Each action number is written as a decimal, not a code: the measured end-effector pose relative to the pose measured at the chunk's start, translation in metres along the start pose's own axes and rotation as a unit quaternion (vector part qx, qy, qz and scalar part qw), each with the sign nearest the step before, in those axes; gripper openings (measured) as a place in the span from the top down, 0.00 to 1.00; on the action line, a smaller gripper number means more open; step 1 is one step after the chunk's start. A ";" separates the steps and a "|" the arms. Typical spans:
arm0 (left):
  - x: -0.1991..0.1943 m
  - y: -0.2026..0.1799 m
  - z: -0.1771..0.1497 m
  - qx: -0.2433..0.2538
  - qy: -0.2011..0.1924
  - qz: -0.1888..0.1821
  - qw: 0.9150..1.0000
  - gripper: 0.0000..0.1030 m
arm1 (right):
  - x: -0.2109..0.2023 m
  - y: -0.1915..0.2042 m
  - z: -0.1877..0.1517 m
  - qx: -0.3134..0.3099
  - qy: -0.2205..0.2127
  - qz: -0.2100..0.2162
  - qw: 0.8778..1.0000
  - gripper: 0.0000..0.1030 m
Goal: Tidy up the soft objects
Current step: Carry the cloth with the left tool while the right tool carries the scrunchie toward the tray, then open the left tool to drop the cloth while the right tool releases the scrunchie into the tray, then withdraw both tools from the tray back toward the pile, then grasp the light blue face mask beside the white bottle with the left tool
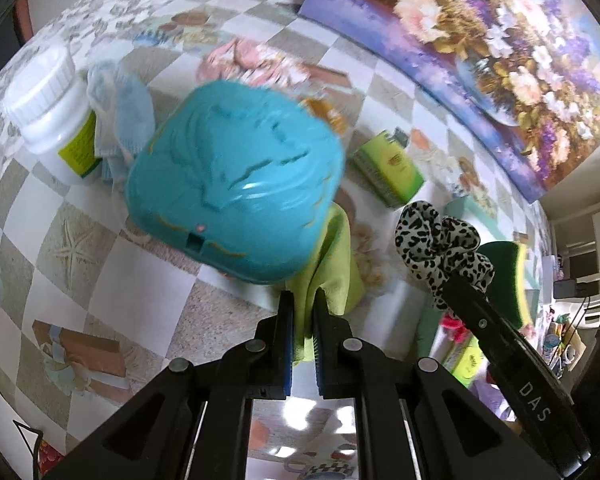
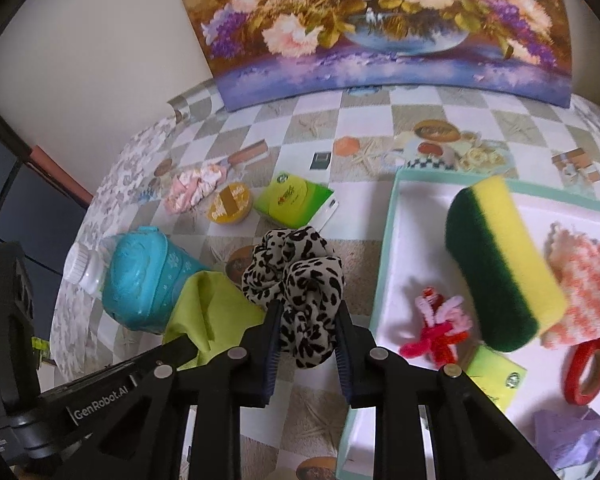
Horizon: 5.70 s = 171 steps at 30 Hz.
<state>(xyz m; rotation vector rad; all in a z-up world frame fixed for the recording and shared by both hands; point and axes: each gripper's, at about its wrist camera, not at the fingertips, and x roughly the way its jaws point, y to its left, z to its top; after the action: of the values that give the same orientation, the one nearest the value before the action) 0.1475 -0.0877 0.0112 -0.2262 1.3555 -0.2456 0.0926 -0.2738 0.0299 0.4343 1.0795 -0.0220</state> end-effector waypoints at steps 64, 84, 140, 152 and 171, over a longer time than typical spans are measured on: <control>0.043 -0.179 -0.025 0.195 0.005 -0.096 0.976 0.51 | -0.083 -0.182 -0.002 0.168 -0.068 -0.079 0.980 0.57; 0.017 -0.140 -0.005 0.142 -0.046 0.005 0.989 0.05 | -0.082 -0.158 -0.001 0.122 -0.044 -0.144 0.981 0.00; -0.100 0.079 0.097 -0.010 -0.123 0.039 0.992 0.03 | -0.030 0.044 0.034 -0.042 -0.049 -0.075 0.995 0.00; -0.077 0.088 0.122 0.013 -0.087 0.074 0.993 0.03 | -0.017 0.049 0.059 -0.029 -0.055 -0.082 0.995 0.00; -0.019 0.083 0.164 0.158 0.042 0.105 0.981 0.27 | 0.050 0.081 0.085 -0.068 -0.015 -0.018 0.997 0.00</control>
<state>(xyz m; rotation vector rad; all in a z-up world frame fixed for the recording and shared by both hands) 0.3086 0.0004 0.0363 0.1949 1.3912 -0.2925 0.2071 -0.2205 0.0478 0.2911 1.0524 0.0124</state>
